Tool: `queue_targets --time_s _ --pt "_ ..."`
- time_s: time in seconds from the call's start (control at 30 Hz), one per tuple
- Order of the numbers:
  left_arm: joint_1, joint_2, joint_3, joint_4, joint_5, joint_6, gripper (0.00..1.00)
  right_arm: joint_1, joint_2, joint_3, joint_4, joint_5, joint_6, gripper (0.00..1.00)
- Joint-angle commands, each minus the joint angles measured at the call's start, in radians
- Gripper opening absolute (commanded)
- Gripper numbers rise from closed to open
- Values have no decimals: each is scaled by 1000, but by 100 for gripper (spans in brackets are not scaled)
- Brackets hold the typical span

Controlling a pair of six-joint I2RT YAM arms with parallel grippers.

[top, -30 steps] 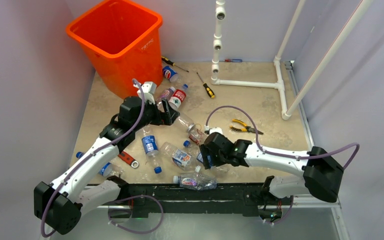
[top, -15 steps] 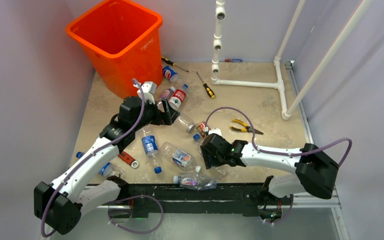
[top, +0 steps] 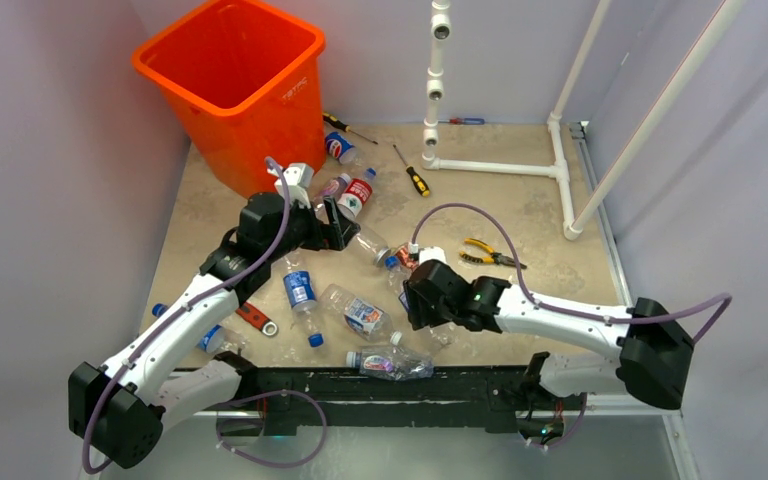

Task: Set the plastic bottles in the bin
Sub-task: Pick up the plastic bottle at the center of the board.

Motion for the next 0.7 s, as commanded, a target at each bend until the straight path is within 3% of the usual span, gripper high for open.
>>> queue_targets --time_s 0.0,0.33,0.67 --pt "4 -1 -10 39 16 -22 93 7 -75 60 -16 33 -20 52" --pt "11 -4 -14 53 19 -37 93 7 -205 149 -46 63 -81 47" --pt "26 -92 -45 97 -68 -84 93 7 -327 128 198 137 -128 42"
